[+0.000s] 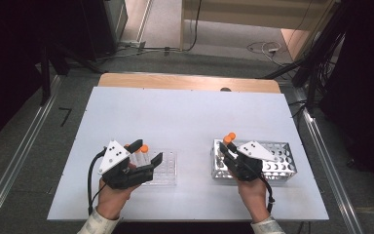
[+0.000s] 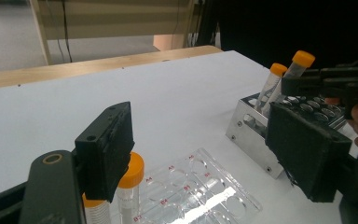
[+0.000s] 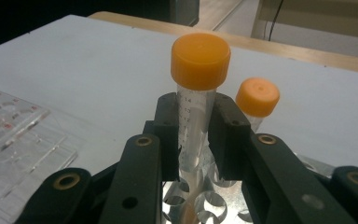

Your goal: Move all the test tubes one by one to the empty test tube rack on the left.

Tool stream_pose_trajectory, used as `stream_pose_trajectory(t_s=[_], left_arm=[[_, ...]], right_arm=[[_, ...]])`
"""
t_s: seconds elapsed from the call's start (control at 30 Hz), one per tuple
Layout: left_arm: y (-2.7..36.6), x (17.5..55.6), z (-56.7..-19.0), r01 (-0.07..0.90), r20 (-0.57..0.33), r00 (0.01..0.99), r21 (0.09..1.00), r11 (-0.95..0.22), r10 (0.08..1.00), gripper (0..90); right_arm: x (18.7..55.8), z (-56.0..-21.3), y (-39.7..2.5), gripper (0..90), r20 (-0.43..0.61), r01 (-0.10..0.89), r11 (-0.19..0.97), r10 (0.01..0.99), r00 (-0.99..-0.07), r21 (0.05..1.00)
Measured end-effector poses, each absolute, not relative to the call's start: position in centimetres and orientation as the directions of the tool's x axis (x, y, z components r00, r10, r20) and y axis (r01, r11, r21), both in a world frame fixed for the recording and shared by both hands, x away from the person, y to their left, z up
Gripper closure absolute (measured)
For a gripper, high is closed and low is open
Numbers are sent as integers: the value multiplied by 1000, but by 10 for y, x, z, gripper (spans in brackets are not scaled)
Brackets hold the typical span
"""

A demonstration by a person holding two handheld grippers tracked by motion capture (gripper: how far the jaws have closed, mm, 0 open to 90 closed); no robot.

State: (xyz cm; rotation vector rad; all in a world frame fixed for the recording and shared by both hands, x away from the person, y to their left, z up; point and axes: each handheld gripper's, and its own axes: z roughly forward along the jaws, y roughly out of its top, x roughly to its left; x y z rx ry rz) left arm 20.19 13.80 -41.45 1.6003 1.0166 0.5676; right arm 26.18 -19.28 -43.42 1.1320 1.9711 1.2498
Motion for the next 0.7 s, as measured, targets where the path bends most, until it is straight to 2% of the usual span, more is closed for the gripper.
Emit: stream_pose_trajectory(t_s=[0.33, 0.7], left_arm=[[138, 201, -414, 316, -143, 520, 948, -34, 842, 233], [138, 199, -412, 311, -144, 520, 950, -30, 842, 233]], right_arm=[[251, -412, -201, 720, 3, 325, 186, 865, -503, 927], [235, -399, -195, 720, -6, 294, 207, 826, -563, 933]])
